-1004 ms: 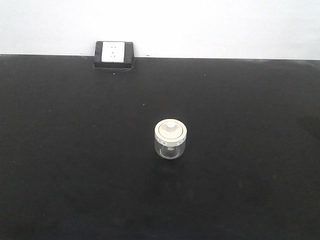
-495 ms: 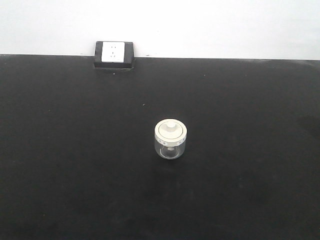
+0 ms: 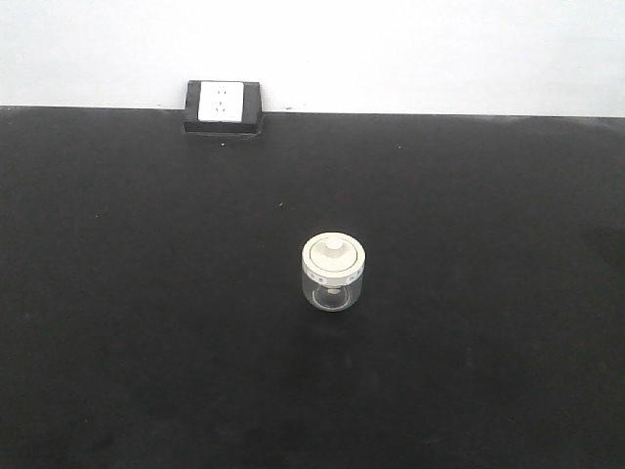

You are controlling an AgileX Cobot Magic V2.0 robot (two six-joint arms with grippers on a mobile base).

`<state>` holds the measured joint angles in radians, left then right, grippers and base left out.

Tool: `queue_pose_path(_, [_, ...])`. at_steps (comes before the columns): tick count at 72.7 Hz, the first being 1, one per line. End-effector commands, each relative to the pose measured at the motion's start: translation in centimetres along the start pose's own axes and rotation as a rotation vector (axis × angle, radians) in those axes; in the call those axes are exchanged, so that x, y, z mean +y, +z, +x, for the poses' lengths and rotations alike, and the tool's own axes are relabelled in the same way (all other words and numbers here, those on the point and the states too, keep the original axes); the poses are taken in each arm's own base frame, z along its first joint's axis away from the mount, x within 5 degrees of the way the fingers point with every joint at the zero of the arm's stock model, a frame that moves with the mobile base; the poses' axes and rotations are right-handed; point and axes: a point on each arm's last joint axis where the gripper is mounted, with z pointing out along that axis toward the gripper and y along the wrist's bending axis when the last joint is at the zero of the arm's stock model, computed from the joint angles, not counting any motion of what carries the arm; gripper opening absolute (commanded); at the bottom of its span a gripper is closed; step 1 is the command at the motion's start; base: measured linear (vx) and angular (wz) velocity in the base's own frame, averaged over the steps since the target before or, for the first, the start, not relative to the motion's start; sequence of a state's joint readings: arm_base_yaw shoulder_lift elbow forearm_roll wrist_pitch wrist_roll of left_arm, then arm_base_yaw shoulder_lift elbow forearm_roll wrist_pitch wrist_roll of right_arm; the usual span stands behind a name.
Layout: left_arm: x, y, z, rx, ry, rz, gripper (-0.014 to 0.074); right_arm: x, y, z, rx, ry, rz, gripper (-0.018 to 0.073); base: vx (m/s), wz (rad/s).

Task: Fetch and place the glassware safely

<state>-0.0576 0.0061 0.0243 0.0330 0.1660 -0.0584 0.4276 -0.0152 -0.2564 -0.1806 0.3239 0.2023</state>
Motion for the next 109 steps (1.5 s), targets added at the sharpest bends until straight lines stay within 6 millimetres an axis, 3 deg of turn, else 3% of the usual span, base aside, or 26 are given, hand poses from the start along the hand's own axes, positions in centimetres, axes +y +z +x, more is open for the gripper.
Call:
queue_pose_path(1, [-0.02, -0.09, -0.08, -0.120, -0.036, 0.006, -0.0007, 0.10, -0.17, -1.40, -0.084, -0.020, -0.005, -0.0008, 0.00, 0.00])
queue_pose_path(92, [0.00, -0.07, -0.21, -0.122, -0.042, 0.003, -0.0007, 0.11, -0.17, -1.43, -0.090, -0.021, -0.006, -0.0008, 0.00, 0.00])
queue_pose_path(109, [0.00, -0.07, -0.21, -0.122, -0.042, 0.003, -0.0007, -0.27, -0.21, -1.36, -0.089, -0.055, 0.149, -0.0008, 0.00, 0.00])
